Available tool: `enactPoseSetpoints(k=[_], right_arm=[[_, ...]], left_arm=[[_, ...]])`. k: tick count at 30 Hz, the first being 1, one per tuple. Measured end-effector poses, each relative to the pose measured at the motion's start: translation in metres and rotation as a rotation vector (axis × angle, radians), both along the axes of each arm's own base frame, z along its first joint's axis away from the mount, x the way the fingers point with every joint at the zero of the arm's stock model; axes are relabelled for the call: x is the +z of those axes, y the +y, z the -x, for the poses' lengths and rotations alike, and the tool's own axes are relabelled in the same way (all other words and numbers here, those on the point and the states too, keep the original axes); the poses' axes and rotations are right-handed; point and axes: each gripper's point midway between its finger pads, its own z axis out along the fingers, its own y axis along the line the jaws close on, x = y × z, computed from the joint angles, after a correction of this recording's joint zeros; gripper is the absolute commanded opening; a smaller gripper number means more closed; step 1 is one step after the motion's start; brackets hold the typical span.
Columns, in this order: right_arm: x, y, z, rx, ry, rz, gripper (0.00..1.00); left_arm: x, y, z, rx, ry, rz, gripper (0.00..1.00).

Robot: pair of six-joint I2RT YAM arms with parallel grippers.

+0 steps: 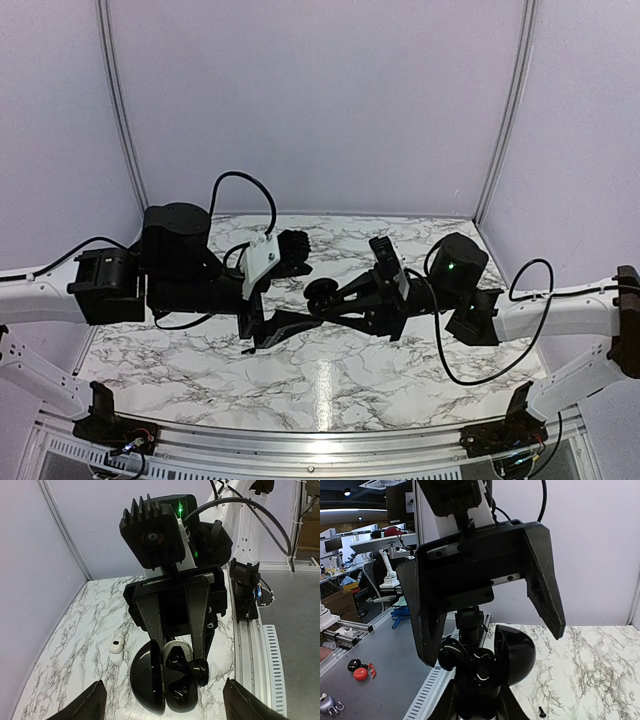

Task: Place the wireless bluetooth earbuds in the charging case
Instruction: Adjust the right earbud in the right side groove of the charging case.

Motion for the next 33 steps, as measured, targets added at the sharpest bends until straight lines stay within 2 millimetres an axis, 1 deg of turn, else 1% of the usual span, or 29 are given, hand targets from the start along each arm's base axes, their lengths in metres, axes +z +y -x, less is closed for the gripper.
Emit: enactPoseSetpoints(k=[3,14,21,33], right_arm=[[-0.001,0.0,0.0,0.003,-0.001,0.004,0.0],[-0.004,0.0,0.001,0.009,-0.005,0.015,0.0],[-0.004,0.0,0.002,0.014,-0.005,0.015,0.0],[-0.003,0.004,0.002,0.015,-0.004,0.024,0.0]], left_arm=[[-0.002,-0.002,0.001,-0.012,0.015,-0.001,0.81],[0.004,-0.004,-0.002,-0.019,0.045,0.04,0.76],[0.001,-0.007,-0.007,-0.015,0.054,0.04,0.73],[0.0,-0.009,-0.009,-0.013,0.054,0.043,0.72]])
